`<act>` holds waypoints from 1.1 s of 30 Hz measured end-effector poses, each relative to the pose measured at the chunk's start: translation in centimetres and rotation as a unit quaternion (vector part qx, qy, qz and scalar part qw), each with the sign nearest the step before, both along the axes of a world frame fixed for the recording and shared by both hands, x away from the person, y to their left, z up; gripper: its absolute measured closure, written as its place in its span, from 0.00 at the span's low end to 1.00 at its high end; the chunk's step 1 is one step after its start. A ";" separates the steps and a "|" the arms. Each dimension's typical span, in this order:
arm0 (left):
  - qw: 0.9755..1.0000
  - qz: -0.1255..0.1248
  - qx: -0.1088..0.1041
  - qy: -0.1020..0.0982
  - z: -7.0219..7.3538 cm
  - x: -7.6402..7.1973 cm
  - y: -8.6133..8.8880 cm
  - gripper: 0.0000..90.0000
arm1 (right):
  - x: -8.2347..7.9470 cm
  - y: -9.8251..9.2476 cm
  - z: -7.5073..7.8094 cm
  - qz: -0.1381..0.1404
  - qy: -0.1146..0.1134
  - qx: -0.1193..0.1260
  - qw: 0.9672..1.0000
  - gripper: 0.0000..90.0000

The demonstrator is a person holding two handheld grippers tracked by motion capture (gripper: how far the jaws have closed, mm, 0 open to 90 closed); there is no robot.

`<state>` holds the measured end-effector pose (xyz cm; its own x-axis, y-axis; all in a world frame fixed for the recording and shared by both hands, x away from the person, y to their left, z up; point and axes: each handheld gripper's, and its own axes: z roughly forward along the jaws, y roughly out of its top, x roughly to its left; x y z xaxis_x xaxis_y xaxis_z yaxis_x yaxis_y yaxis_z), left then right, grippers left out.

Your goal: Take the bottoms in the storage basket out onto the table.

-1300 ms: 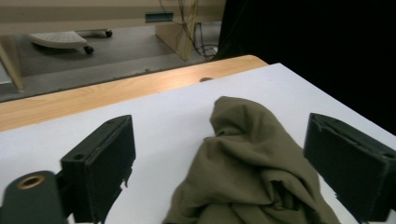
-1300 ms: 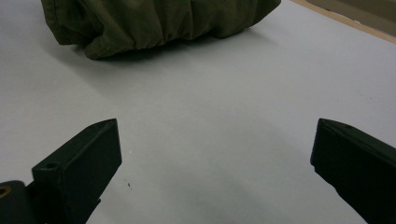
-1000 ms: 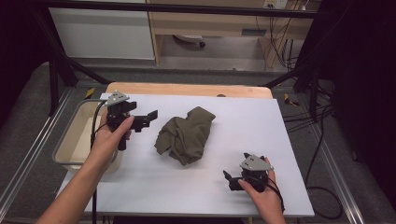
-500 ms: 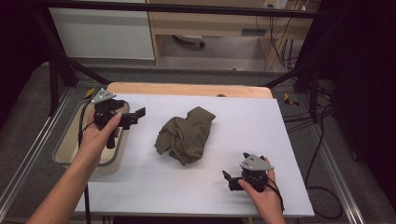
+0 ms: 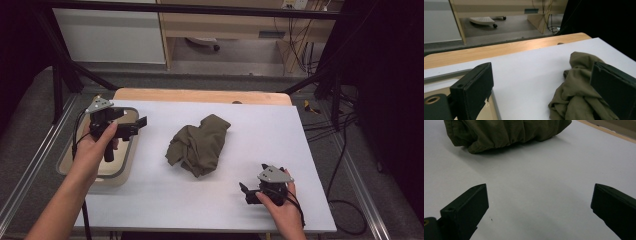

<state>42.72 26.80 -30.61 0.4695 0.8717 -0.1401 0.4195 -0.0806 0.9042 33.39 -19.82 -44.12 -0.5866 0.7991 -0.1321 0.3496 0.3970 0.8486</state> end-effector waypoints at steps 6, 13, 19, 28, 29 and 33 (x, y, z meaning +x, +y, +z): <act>1.000 -0.001 -0.003 0.011 -0.2 -0.8 0.2 0.06 | -0.1 0.0 0.1 0.000 -0.001 -0.001 1.000 0.02; 0.999 -0.009 -0.011 0.031 -1.3 -2.4 0.1 0.06 | -0.1 -0.1 0.0 -0.005 -0.002 0.002 1.000 0.02; 1.000 -0.011 0.010 0.028 -2.5 -3.4 -0.1 0.06 | -0.3 -0.2 0.0 -0.009 0.000 0.002 1.000 0.02; 1.000 -0.008 0.020 0.013 -2.2 -4.4 0.4 0.07 | -0.3 0.2 0.0 -0.006 -0.001 0.000 1.000 0.03; 1.000 -0.007 0.020 0.012 -2.2 -4.6 0.6 0.07 | -0.3 0.2 0.0 -0.006 -0.001 0.000 1.000 0.03; 1.000 -0.001 0.023 0.009 -2.4 -5.5 1.2 0.07 | -0.3 0.1 0.1 -0.007 -0.003 0.000 1.000 0.03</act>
<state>37.24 28.04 -33.06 0.4688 0.8766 -0.1085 0.4363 -0.1230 0.8914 33.06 -19.75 -44.01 -0.5747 0.8070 -0.1359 0.3495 0.3921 0.8510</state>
